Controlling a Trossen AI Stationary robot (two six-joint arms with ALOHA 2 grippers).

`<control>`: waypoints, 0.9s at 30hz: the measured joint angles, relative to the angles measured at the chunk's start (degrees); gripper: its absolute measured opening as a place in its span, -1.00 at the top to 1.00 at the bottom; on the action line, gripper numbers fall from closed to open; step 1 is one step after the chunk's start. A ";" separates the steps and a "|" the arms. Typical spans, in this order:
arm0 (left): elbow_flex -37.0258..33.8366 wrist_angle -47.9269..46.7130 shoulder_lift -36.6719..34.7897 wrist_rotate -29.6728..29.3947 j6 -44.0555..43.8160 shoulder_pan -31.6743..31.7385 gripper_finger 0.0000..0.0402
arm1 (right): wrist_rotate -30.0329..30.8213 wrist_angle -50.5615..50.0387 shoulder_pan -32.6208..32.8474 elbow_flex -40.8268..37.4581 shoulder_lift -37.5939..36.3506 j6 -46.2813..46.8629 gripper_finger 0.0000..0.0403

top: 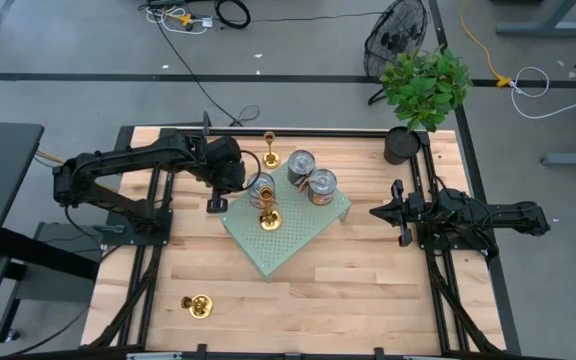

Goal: Pick & Place candle stick holders
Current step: Adjust the silver candle can

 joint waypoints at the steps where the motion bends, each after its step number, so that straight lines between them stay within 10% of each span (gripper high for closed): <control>1: 0.00 -0.01 0.00 0.00 0.05 0.00 0.96 | 0.00 0.00 0.00 -0.02 0.00 0.02 0.99; 27: 0.04 6.17 0.02 5.12 -0.20 -0.13 0.99 | 0.00 0.00 -0.02 0.00 0.00 0.01 0.99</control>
